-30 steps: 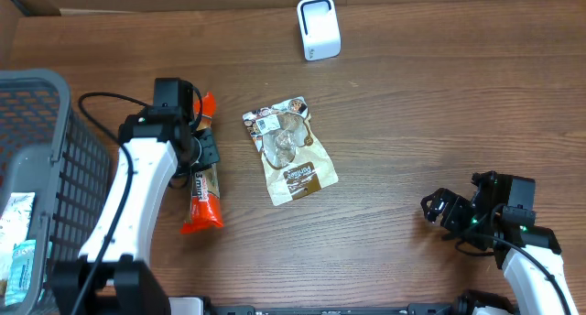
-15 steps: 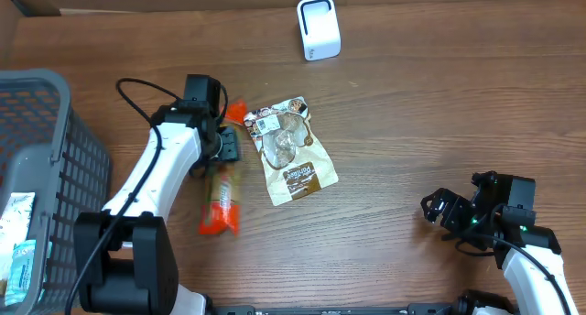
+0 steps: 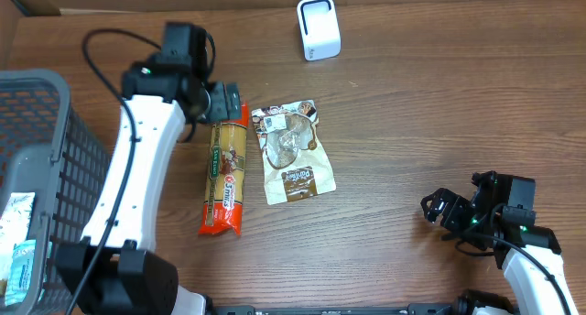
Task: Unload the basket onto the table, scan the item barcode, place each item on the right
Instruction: 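Release the spaghetti package and raise the left gripper, then reach into the basket and grasp the mint-green tissue wipes pack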
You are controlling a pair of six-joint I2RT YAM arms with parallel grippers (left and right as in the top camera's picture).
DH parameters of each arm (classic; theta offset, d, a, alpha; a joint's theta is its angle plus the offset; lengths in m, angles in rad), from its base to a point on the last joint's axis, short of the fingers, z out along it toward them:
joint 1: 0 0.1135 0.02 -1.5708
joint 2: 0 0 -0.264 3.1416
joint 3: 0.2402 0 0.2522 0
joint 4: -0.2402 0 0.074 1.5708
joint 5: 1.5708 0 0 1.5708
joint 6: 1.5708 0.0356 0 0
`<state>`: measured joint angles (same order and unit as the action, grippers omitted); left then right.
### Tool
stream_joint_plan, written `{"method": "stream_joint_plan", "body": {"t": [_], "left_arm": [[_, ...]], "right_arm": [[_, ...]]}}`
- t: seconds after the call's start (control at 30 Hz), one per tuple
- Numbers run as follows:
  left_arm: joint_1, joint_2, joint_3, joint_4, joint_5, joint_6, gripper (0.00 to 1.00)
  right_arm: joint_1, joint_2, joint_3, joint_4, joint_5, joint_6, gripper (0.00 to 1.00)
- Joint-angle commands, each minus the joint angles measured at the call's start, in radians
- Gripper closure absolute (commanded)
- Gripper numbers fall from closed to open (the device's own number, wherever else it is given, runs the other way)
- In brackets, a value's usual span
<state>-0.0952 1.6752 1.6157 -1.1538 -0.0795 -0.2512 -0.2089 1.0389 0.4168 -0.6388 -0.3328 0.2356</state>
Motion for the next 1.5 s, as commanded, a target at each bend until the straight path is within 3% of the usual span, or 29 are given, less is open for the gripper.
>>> {"method": "stream_joint_plan", "body": {"t": [0.0,0.17,0.37,0.63,0.8,1.0,1.17,1.33,1.47], "left_arm": [[0.045,-0.037,0.216,-0.111,-0.033,0.02,0.01],[0.177,-0.042,0.415,-0.288,-0.032,0.02,0.0],[0.412,-0.097,0.45,-0.389,-0.032,0.02,0.0],[0.72,-0.183,0.448,-0.403,0.031,0.025,0.0],[0.854,-0.192,0.414,-0.393,0.015,-0.05,0.0],[0.967,-0.192,0.213,-0.217,0.009,-0.175,0.0],[0.972,-0.191,0.01,0.03,-0.083,-0.175,0.01],[0.972,-0.177,-0.169,0.15,-0.099,0.063,0.0],[1.0,-0.175,-0.286,0.192,-0.165,0.14,0.0]], "right_arm": [[0.004,0.0,-0.001,0.005,0.003,0.004,0.0],[0.004,0.0,-0.002,0.005,0.003,0.004,0.0],[0.004,0.0,-0.002,0.005,0.003,0.004,0.0],[0.004,0.0,-0.002,0.005,0.003,0.004,0.0],[0.004,0.0,-0.001,0.005,0.003,0.004,0.0],[0.004,0.0,-0.002,0.005,0.003,0.004,0.0],[0.004,0.0,-0.001,0.005,0.003,0.004,0.0],[0.004,0.0,-0.002,0.005,0.003,0.004,0.0],[0.004,0.0,-0.001,0.005,0.003,0.004,0.0]]}}
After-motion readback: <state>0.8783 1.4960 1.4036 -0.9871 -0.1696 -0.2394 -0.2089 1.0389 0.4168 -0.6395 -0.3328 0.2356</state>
